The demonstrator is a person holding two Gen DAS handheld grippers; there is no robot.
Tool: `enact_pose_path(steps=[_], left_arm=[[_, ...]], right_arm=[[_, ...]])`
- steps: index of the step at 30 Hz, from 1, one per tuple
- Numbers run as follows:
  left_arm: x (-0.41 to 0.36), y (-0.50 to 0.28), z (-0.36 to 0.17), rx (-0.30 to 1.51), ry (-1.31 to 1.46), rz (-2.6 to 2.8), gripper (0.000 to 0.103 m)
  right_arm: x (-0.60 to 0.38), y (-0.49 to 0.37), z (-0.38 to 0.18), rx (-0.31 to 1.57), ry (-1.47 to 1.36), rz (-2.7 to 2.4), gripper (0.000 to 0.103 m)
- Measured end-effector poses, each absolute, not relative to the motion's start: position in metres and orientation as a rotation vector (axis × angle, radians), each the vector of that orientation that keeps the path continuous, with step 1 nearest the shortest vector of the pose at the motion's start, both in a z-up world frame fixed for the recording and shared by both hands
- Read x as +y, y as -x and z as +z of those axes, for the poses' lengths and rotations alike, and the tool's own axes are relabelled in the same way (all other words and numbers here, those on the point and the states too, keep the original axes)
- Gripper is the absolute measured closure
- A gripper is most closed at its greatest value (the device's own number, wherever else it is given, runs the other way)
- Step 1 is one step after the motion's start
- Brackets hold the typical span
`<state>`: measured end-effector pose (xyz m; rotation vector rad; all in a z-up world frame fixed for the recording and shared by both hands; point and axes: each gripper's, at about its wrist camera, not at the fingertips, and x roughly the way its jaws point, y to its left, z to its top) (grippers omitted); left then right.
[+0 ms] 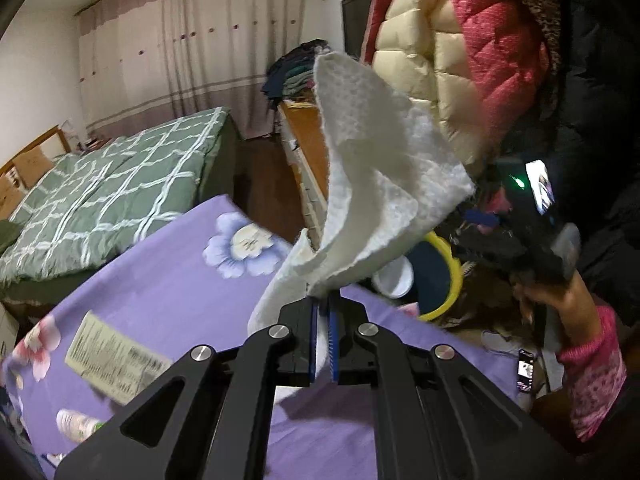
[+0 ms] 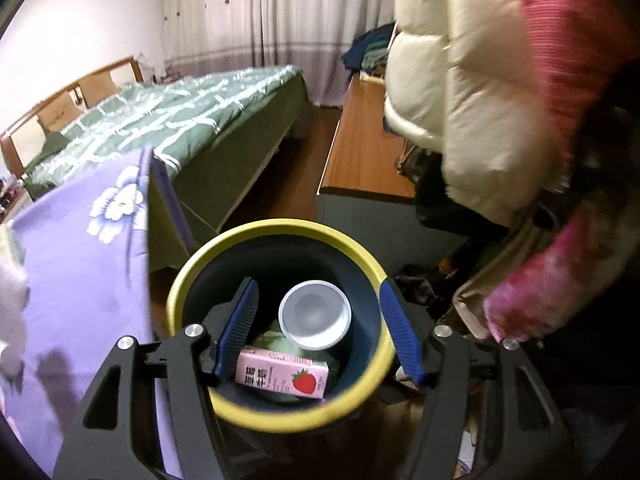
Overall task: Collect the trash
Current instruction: 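Release the bowl into the bin with the right tool while the left tool drops the tissue in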
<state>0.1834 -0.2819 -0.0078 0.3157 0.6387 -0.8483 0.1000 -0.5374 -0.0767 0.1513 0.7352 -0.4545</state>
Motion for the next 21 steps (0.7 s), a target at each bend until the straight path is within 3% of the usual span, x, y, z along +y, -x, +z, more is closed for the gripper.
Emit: enact_pose_path(steps=[8, 21], left_arm=[[-0.371, -0.185, -0.005, 0.663, -0.344, -0.936, 0.098], [-0.488, -0.206, -0.063, 0.808, -0.354, -0.972, 0.097]], right_arm=[[-0.543, -0.037, -0.06, 0.671, -0.177, -0.449, 0.042], [-0.575, -0.001, -0.063, 0.659, -0.224, -0.482, 0.04]])
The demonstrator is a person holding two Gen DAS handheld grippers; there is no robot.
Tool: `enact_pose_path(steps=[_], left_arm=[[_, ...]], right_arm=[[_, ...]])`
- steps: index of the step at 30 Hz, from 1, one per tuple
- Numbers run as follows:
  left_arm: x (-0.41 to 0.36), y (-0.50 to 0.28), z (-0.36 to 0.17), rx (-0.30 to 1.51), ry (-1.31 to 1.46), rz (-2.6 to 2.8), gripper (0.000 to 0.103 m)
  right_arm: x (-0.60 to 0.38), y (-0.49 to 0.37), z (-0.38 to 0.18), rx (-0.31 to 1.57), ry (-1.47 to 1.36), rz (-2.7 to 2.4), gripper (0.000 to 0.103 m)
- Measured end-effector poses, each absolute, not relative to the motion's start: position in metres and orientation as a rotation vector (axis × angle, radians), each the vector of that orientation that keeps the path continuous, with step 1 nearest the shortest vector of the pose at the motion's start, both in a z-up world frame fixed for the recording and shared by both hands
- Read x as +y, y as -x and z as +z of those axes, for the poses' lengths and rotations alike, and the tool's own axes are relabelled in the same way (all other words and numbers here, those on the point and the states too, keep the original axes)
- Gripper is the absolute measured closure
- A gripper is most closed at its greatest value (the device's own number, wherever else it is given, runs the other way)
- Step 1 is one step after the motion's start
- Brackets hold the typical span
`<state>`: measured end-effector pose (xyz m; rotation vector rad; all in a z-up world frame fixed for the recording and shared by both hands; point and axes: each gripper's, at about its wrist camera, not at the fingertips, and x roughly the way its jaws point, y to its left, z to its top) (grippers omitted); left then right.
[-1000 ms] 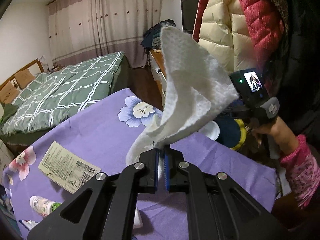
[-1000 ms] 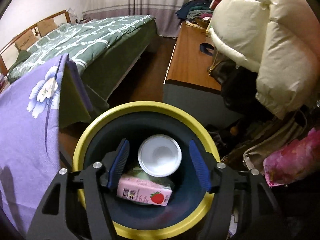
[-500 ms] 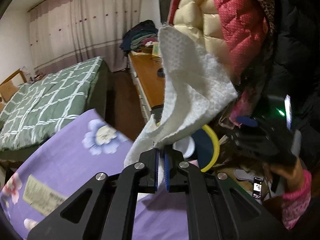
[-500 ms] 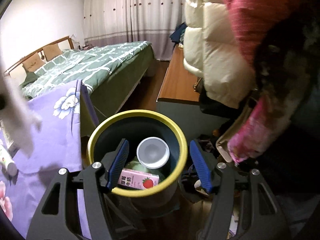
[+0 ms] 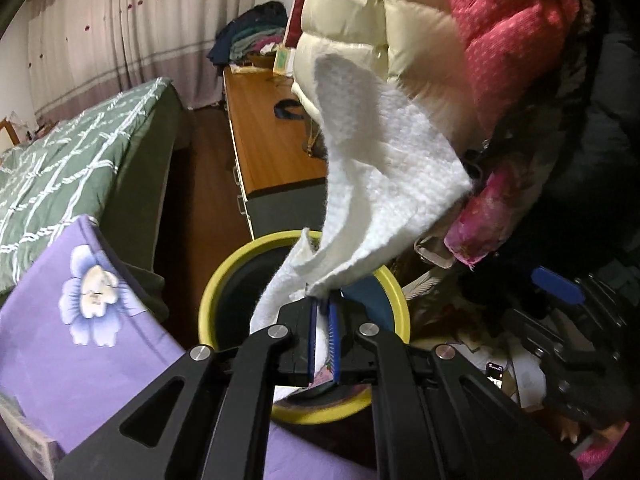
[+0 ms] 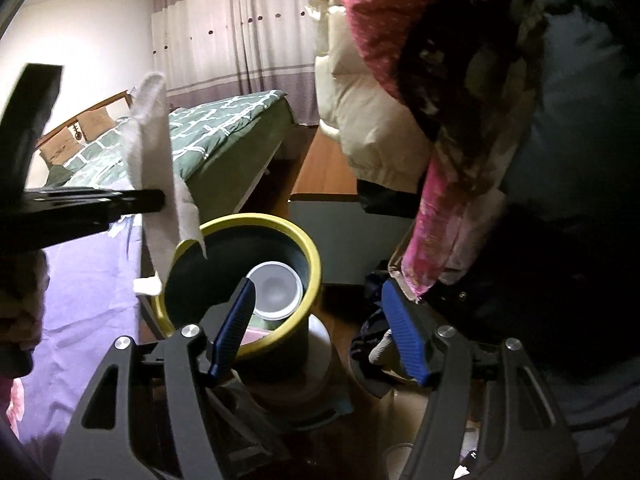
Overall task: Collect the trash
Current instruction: 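Release the bowl into the bin with the right tool while the left tool drops the tissue in, then move the right tool to the table and grasp the green coconut water bottle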
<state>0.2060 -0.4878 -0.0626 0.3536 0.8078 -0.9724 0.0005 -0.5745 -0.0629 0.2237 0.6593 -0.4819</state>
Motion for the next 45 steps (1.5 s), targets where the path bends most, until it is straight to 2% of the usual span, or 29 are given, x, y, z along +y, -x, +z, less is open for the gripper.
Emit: enact_pose_path(steps=[11, 12, 14, 15, 22, 27, 30, 35, 41, 45], left_arm=[[-0.529, -0.225, -0.099, 0.914, -0.358, -0.93, 0.096], [-0.529, -0.226, -0.105, 0.934, -0.365, -0.92, 0.094], [-0.53, -0.231, -0.119, 0.995, -0.36, -0.906, 0.048], [-0.528, -0.231, -0.121, 0.996, -0.351, -0.902, 0.018], [-0.509, -0.223, -0.108, 0.949, -0.34, -0.889, 0.015], [-0.455, -0.206, -0.072, 0.867, -0.268, -0.857, 0.014], [-0.391, -0.19, -0.044, 0.791, -0.197, -0.777, 0.011], [-0.266, -0.173, -0.017, 0.724, -0.111, -0.573, 0.01], [-0.115, -0.146, -0.009, 0.675, -0.068, -0.238, 0.009], [-0.046, -0.128, -0.013, 0.662, -0.041, -0.113, 0.009]], right_arm=[[-0.587, 0.004, -0.072, 0.67, -0.254, -0.48, 0.04], [-0.588, 0.004, -0.073, 0.672, -0.255, -0.479, 0.04], [-0.589, 0.004, -0.075, 0.678, -0.257, -0.477, 0.04], [-0.589, 0.005, -0.075, 0.678, -0.258, -0.475, 0.04], [-0.586, 0.011, -0.068, 0.661, -0.254, -0.473, 0.04], [-0.575, 0.011, -0.062, 0.649, -0.227, -0.469, 0.037], [-0.561, -0.003, -0.065, 0.669, -0.209, -0.416, 0.037], [-0.512, -0.045, -0.072, 0.71, -0.181, -0.246, 0.037], [-0.401, -0.095, -0.068, 0.743, -0.088, 0.072, 0.037], [-0.324, -0.122, -0.065, 0.759, -0.012, 0.261, 0.037]])
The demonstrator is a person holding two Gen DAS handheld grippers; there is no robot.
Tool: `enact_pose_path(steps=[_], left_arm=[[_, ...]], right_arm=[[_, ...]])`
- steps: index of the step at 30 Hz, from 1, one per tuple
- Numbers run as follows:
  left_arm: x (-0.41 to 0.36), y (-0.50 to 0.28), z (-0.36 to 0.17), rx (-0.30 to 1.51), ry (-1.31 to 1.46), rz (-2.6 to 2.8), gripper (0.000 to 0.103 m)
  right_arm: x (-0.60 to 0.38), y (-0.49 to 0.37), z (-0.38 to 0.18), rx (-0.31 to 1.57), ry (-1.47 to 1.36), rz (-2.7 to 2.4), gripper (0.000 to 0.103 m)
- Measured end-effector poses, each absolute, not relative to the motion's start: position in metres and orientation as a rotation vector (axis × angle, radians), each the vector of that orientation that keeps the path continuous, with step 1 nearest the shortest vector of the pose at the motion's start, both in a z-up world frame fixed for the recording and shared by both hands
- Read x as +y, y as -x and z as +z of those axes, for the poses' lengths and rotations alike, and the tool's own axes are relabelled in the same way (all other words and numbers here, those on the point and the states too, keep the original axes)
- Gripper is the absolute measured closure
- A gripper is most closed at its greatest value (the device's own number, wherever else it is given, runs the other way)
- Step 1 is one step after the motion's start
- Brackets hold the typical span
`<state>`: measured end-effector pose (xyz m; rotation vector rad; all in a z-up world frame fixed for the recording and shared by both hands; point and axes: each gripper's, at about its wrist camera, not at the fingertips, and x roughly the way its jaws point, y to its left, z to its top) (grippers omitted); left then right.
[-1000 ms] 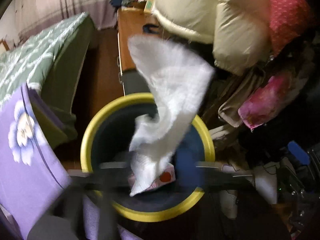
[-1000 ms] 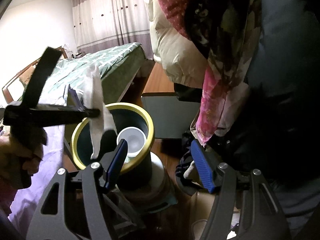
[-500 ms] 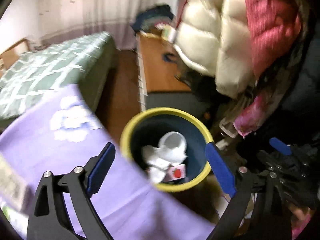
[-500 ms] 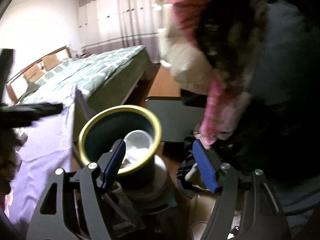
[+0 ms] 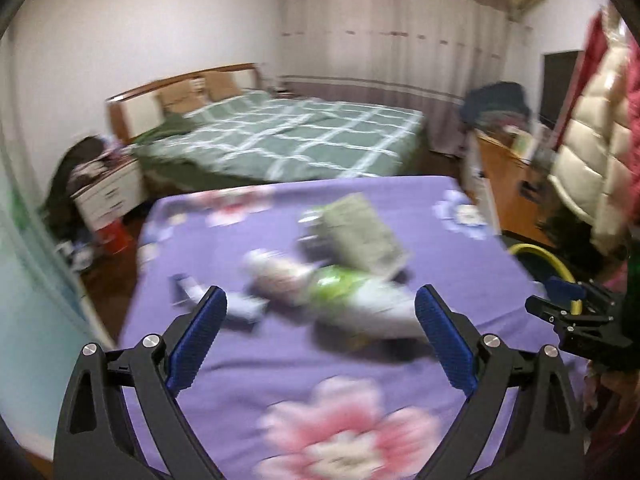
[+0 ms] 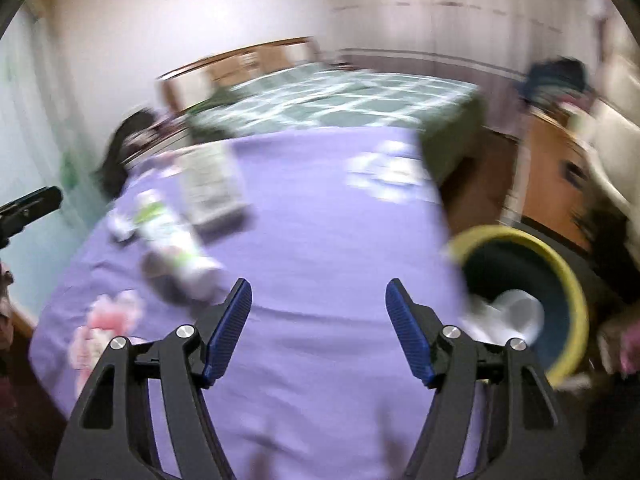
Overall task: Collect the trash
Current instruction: 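Move the right tool to the table and grasp the green coconut water bottle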
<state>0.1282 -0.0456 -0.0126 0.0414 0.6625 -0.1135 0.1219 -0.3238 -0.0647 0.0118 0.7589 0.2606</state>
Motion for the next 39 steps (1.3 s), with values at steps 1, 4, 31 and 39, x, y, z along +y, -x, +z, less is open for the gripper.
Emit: enact_pose_path(steps=[1, 4, 31, 39], left_arm=[[-0.028, -0.124, -0.015, 0.661, -0.035, -0.085, 0.009], [0.0, -0.118, -0.02, 0.66, -0.009, -0.066, 0.009], [0.025, -0.132, -0.05, 0.698, 0.04, -0.075, 0.009], [0.009, -0.136, -0.055, 0.712, 0.01, -0.099, 0.009]], right_arm=[[-0.299, -0.13, -0.065, 0.765, 0.017, 0.316, 0.037], [-0.254, -0.147, -0.066, 0.778, 0.066, 0.415, 0.037], [-0.198, -0.174, -0.107, 0.924, 0.169, 0.537, 0.051], [-0.28, -0.159, -0.079, 0.852, 0.039, 0.36, 0.051]])
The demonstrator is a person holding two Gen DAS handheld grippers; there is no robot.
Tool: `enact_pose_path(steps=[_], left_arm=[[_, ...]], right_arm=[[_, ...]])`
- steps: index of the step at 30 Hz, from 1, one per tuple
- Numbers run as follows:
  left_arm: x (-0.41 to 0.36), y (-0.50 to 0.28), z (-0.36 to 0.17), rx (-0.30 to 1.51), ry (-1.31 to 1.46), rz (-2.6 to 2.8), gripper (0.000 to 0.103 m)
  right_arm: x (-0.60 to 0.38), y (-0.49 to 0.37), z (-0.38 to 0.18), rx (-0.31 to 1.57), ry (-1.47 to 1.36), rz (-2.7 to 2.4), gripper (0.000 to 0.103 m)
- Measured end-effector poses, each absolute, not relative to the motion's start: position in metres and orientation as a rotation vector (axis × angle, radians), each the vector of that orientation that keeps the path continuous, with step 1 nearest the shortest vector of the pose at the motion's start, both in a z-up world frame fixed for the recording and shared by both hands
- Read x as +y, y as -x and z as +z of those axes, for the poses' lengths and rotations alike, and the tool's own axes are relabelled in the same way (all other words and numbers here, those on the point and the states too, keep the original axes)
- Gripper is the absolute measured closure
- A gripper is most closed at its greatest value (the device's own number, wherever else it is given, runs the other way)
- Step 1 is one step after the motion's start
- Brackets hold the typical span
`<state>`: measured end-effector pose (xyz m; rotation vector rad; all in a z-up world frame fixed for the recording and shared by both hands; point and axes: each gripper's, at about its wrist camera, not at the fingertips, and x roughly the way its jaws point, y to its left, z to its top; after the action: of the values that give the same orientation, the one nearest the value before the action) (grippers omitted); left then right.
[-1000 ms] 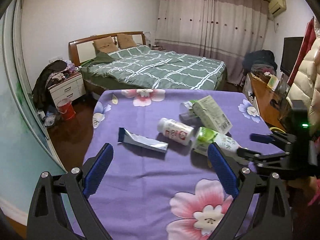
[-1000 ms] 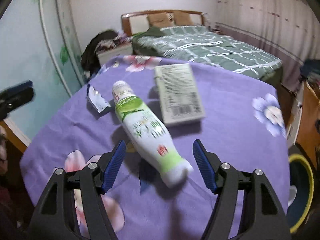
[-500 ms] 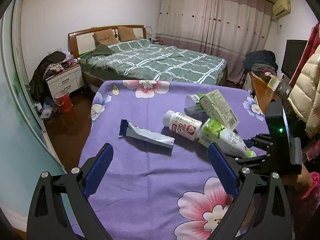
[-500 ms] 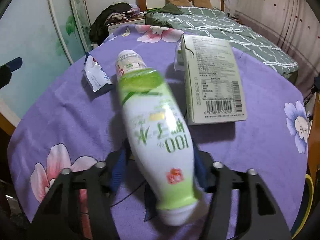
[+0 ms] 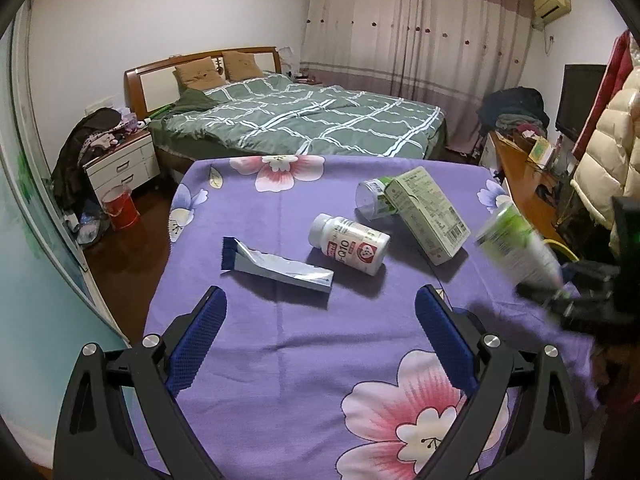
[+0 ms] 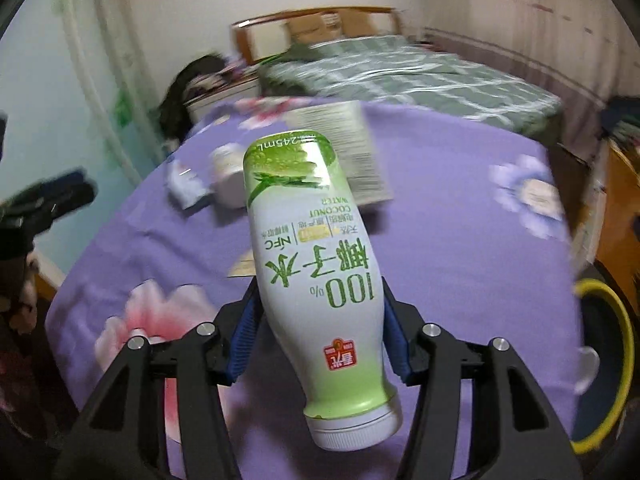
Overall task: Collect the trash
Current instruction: 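Move the right tool to the table and grasp the green coconut water bottle, then carry the bottle with the right tool into the bin and release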
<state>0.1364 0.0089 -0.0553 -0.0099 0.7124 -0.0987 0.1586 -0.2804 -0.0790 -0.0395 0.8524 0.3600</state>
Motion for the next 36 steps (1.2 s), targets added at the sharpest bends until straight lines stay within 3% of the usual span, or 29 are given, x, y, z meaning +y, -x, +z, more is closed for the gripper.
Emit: enact_pose_path(steps=[16, 18, 20, 23, 36], left_arm=[[-0.005, -0.166, -0.074, 0.779, -0.025, -0.096, 0.009], [-0.006, -0.171, -0.077, 0.787, -0.036, -0.091, 0.009], [-0.006, -0.176, -0.079, 0.794, -0.046, -0.084, 0.009], [-0.003, -0.183, -0.083, 0.804, -0.058, -0.072, 0.009], [0.042, -0.247, -0.109, 0.884, -0.016, -0.006, 0.009]], right_arm=[[-0.512, -0.197, -0.127, 0.95, -0.203, -0.304, 0.05], [-0.521, -0.201, -0.133, 0.957, -0.195, -0.347, 0.05], [-0.524, -0.2, -0.134, 0.95, -0.186, -0.398, 0.04], [-0.521, -0.193, -0.125, 0.912, -0.176, -0.419, 0.035], [-0.476, -0.199, -0.099, 0.858, -0.125, -0.326, 0.034]])
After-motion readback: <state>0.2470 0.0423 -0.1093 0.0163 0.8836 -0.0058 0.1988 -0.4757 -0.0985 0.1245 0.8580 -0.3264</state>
